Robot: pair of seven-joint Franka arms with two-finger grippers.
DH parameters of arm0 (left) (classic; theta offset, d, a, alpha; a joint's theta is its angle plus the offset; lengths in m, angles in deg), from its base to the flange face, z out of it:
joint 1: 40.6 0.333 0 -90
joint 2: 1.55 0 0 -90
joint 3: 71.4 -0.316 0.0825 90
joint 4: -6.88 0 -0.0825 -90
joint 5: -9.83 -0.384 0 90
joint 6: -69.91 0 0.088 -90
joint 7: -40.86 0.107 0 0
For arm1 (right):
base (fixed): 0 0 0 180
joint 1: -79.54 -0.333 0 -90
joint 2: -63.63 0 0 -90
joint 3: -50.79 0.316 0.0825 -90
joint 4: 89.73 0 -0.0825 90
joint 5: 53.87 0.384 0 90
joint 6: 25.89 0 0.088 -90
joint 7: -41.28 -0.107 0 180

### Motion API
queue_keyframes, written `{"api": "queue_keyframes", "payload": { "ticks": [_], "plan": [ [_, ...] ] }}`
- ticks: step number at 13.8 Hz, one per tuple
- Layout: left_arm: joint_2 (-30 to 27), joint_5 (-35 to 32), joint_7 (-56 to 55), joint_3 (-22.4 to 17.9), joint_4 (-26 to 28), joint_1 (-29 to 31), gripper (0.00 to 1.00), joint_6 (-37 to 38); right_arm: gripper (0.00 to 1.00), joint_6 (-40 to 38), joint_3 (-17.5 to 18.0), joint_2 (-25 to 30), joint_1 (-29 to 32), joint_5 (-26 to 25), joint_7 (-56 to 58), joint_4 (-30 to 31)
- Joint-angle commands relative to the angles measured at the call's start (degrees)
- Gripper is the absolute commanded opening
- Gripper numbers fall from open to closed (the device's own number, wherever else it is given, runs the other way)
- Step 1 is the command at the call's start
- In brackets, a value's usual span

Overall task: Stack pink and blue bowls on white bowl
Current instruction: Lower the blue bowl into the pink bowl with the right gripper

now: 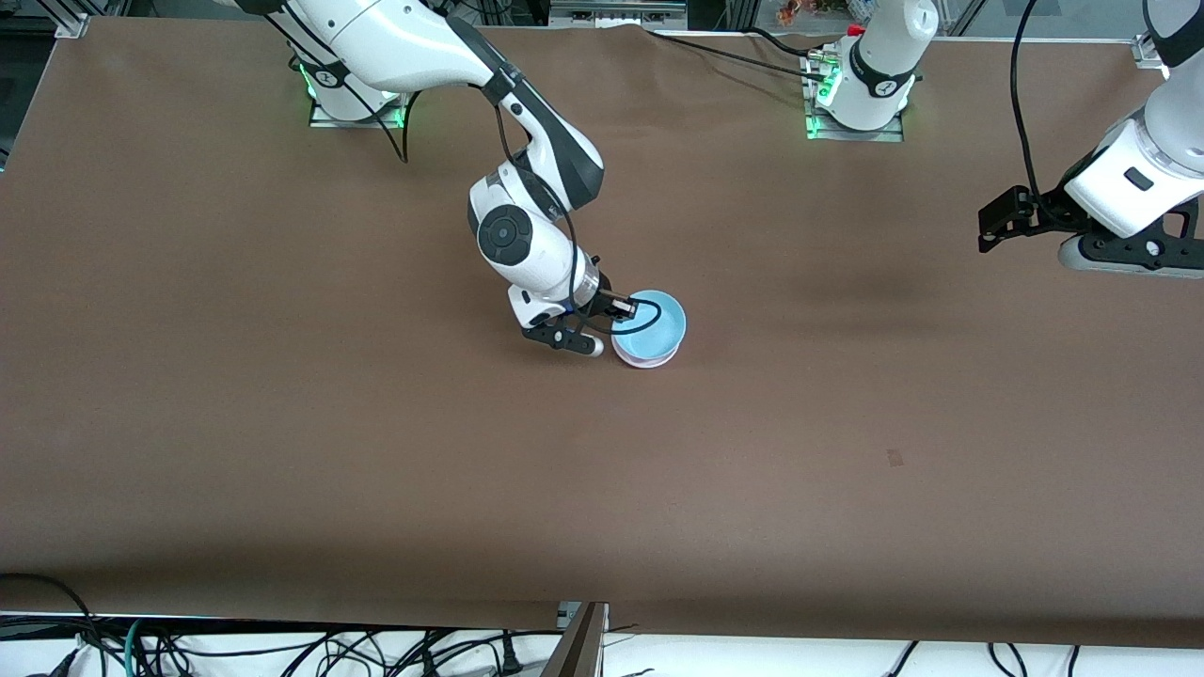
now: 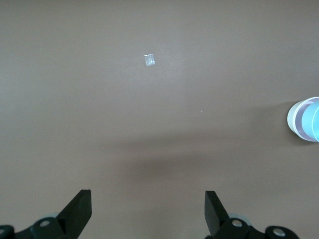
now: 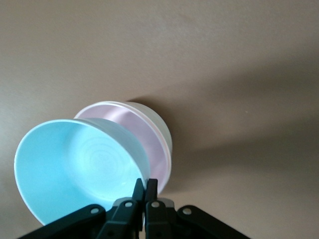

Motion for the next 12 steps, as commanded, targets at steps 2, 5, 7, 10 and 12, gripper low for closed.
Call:
{"api": "queue_keyframes", "payload": {
  "ticks": [2, 5, 7, 10, 12],
  "plan": [
    [1.05, -0.77, -0.16, 0.12, -2.12, 0.22, 1.00, 1.52, 0.00, -2.30, -0.57, 0.84, -0.56, -1.46, -1.58, 0.27],
    [1.05, -0.77, -0.08, 0.12, -2.12, 0.31, 1.00, 1.44, 0.00, -2.30, -0.57, 0.84, -0.64, -1.63, -1.58, 0.27],
    [1.14, -0.77, -0.16, 0.12, -2.12, 0.31, 1.00, 1.52, 0.00, -2.30, -0.57, 0.58, -0.64, -1.72, -1.67, 0.27],
    [1.05, -0.77, -0.16, 0.03, -2.12, 0.31, 1.00, 1.44, 0.00, -2.04, -0.48, 0.14, -0.64, -2.16, -1.67, -0.25],
    [1.05, -0.77, -0.16, 0.11, -2.12, 0.31, 1.00, 1.44, 0.00, -1.69, -0.39, -0.38, -0.73, -2.16, -1.84, -0.26]
  ]
}}
